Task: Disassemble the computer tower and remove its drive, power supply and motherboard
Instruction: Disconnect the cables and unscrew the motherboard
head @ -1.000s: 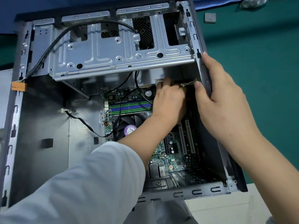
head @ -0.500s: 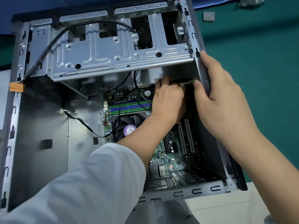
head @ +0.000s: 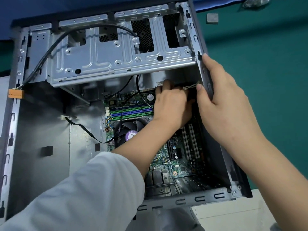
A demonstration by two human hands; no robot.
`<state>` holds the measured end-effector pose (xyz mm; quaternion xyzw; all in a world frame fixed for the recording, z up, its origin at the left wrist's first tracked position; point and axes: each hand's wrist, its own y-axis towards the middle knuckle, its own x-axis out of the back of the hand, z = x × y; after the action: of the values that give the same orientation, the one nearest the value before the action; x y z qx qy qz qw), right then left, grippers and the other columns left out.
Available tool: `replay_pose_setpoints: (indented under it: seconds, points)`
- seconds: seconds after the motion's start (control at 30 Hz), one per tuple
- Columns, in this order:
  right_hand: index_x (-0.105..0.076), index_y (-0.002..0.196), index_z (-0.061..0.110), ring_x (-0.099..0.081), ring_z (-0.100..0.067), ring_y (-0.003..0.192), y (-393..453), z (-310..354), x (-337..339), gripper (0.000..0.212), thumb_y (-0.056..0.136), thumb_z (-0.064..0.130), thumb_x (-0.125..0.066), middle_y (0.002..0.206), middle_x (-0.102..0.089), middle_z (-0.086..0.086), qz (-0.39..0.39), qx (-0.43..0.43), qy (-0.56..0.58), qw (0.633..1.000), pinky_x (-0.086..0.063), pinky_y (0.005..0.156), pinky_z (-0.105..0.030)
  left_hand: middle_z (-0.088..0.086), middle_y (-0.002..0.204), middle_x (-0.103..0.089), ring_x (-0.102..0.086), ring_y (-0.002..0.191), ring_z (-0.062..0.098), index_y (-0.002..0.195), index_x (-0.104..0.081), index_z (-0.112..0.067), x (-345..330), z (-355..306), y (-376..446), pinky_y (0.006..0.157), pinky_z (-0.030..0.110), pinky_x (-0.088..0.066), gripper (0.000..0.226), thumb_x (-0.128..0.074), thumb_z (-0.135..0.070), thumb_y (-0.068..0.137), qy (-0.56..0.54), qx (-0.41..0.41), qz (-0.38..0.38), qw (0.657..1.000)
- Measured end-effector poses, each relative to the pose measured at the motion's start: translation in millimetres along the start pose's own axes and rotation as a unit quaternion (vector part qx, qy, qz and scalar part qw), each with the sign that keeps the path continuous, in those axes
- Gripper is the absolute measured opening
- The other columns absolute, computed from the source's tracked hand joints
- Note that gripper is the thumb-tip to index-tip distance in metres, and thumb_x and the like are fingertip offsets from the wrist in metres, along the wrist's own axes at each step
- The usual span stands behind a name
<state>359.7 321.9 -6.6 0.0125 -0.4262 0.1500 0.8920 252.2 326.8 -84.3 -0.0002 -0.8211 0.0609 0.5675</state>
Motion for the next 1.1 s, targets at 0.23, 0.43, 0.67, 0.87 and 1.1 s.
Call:
replay_pose_setpoints:
  seconds: [0.23, 0.43, 0.67, 0.87, 1.1]
  points:
    - [-0.022, 0.146, 0.038, -0.049, -0.030, 0.115, 0, -1, 0, 0.055, 0.096, 0.026, -0.043, 0.138, -0.045, 0.003, -0.001, 0.001, 0.007, 1.000, -0.037, 0.085, -0.038, 0.014, 0.126, -0.044, -0.027, 0.121, 0.037, 0.109, -0.061, -0.018, 1, -4, 8, 0.100, 0.048, -0.023, 0.031, -0.046, -0.036, 0.088, 0.037, 0.087, 0.056, 0.994]
    - [-0.021, 0.146, 0.038, -0.049, -0.032, 0.115, 0, -1, 1, 0.056, 0.097, 0.025, -0.043, 0.138, -0.045, 0.002, 0.003, 0.000, 0.014, 1.000, -0.038, 0.089, -0.041, 0.013, 0.137, -0.034, -0.023, 0.127, 0.030, 0.117, -0.059, -0.016, 0, -10, 19, 0.103, 0.045, -0.017, 0.038, -0.043, -0.034, 0.087, 0.062, 0.135, 0.082, 0.986]
    - [-0.021, 0.146, 0.038, -0.050, -0.032, 0.114, -2, 1, 0, 0.055, 0.097, 0.025, -0.042, 0.137, -0.045, 0.000, 0.002, 0.002, 0.014, 1.000, -0.040, 0.091, -0.042, 0.012, 0.134, -0.036, -0.026, 0.123, 0.032, 0.112, -0.063, -0.021, -1, -5, 10, 0.104, 0.045, -0.018, 0.033, -0.046, -0.035, 0.087, 0.050, 0.090, 0.054, 0.993]
    - [-0.022, 0.146, 0.038, -0.048, -0.031, 0.116, 0, 0, 0, 0.055, 0.096, 0.026, -0.043, 0.137, -0.045, 0.001, 0.001, -0.005, 0.012, 1.000, -0.038, 0.092, -0.041, 0.010, 0.132, -0.045, -0.028, 0.125, 0.032, 0.109, -0.064, -0.027, -6, -7, 6, 0.102, 0.046, -0.020, 0.030, -0.045, -0.036, 0.088, 0.071, 0.077, 0.040, 0.994]
    - [-0.023, 0.146, 0.036, -0.050, -0.034, 0.115, 0, 3, 0, 0.055, 0.097, 0.024, -0.042, 0.137, -0.045, -0.002, -0.003, -0.003, 0.001, 1.000, -0.040, 0.093, -0.044, 0.012, 0.139, -0.040, -0.024, 0.129, 0.033, 0.109, -0.064, -0.020, -1, -8, 16, 0.102, 0.047, -0.018, 0.034, -0.042, -0.035, 0.088, 0.048, 0.140, 0.087, 0.985]
